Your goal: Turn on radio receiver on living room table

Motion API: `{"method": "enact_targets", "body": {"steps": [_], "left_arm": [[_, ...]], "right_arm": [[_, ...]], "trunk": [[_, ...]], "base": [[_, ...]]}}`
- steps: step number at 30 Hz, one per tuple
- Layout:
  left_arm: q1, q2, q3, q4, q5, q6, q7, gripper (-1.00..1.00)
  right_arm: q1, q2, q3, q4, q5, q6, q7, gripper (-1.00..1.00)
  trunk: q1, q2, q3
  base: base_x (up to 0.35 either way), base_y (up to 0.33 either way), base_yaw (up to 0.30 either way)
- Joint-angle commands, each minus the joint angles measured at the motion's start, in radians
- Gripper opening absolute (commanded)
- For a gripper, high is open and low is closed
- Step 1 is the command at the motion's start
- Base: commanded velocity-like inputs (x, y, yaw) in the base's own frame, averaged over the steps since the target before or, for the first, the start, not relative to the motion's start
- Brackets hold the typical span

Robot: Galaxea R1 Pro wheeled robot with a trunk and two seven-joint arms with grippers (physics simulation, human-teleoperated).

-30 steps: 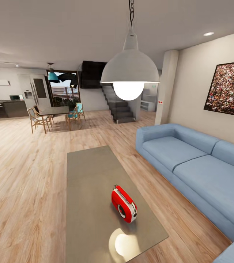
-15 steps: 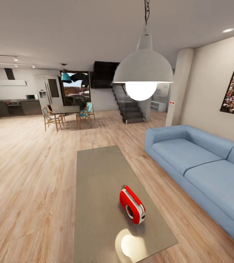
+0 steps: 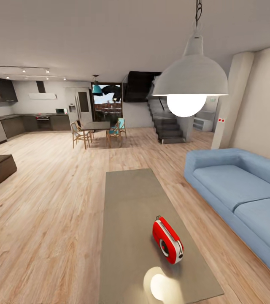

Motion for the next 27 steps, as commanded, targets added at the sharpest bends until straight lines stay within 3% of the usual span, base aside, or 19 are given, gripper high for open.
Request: {"method": "enact_targets", "body": {"steps": [1,4,5,8,13,18,20,22,27], "left_arm": [[0.000,0.000,0.000,0.000,0.000,0.000,0.000,1.00],[0.000,0.000,0.000,-0.001,0.000,0.000,0.000,1.00],[0.000,0.000,0.000,-0.001,0.000,0.000,0.000,1.00],[0.000,0.000,0.000,-0.001,0.000,0.001,0.000,1.00],[0.000,0.001,0.000,-0.001,0.000,0.000,0.000,1.00],[0.000,0.001,0.000,-0.001,0.000,-0.003,0.000,1.00],[0.000,0.001,0.000,0.000,0.000,-0.009,-0.001,1.00],[0.000,0.001,0.001,0.000,0.000,-0.030,-0.001,1.00],[0.000,-0.001,0.002,0.000,0.000,-0.088,-0.001,1.00]], "right_arm": [[0.000,0.000,0.000,-0.001,0.000,0.000,0.000,1.00],[0.000,-0.004,0.000,-0.036,0.000,0.000,-0.002,1.00],[0.000,-0.024,-0.001,-0.131,0.008,0.010,-0.001,1.00],[-0.001,-0.038,-0.003,-0.257,0.022,0.029,0.001,1.00],[-0.009,-0.044,-0.004,-0.569,0.032,0.215,0.010,1.00],[-0.035,-0.045,-0.006,-0.755,0.028,0.284,0.033,1.00],[-0.069,-0.045,-0.006,-0.788,0.026,0.295,0.038,1.00],[-0.151,-0.045,-0.007,-0.805,0.019,0.347,0.042,1.00],[-0.336,-0.045,-0.009,-0.815,0.002,0.598,0.087,1.00]], "trunk": [[0.000,0.000,0.000],[0.000,0.000,0.000],[0.000,0.000,0.000],[0.000,0.000,0.000],[0.000,0.000,0.000],[0.000,0.000,0.000],[0.000,0.000,0.000],[0.000,0.000,0.000],[0.000,0.000,0.000]], "base": [[0.000,0.000,0.108],[0.000,0.000,0.053],[0.000,0.000,0.009],[0.000,0.000,0.005],[0.000,0.000,0.000],[0.000,0.000,0.000],[0.000,0.000,0.000],[0.000,0.000,0.000],[0.000,0.000,0.000]]}}
